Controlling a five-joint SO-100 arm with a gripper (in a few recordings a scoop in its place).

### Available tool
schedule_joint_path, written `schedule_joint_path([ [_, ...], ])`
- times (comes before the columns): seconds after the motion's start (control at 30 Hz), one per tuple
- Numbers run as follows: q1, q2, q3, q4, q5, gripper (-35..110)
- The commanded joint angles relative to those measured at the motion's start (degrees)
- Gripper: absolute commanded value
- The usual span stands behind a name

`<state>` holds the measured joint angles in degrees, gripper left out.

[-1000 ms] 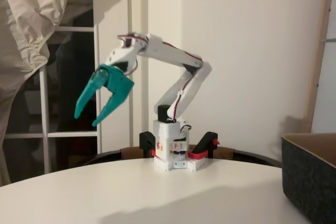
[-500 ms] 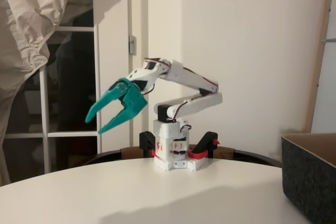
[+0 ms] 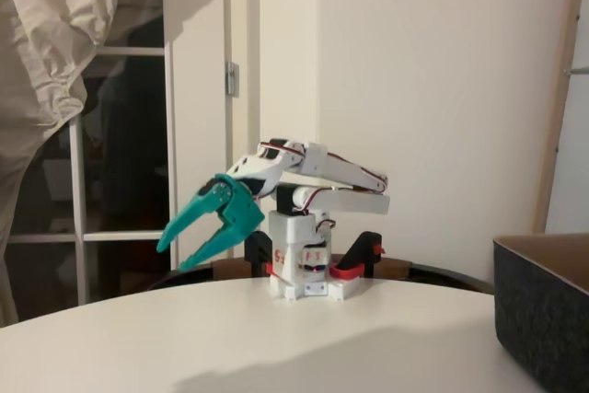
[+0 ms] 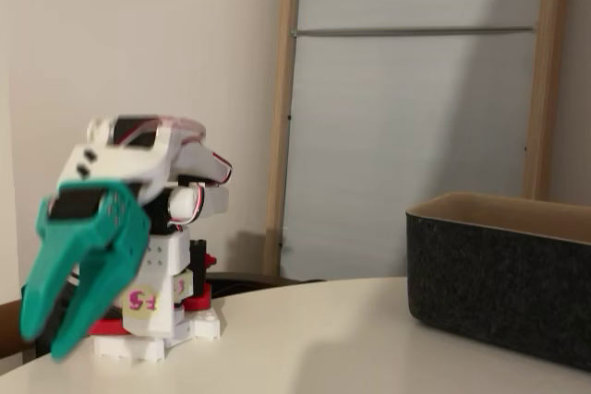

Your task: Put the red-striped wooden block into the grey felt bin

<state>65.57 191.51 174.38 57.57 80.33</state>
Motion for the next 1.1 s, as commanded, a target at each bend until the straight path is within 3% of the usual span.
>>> schedule_joint_path([
  [0.0,1.32,2.29,2.72,-1.58,0.26,14],
  [0.8,0.26,2.11,5.8,3.96,-1.23,11],
  [1.07,0.26,2.11,5.8,4.13,-2.2,0],
])
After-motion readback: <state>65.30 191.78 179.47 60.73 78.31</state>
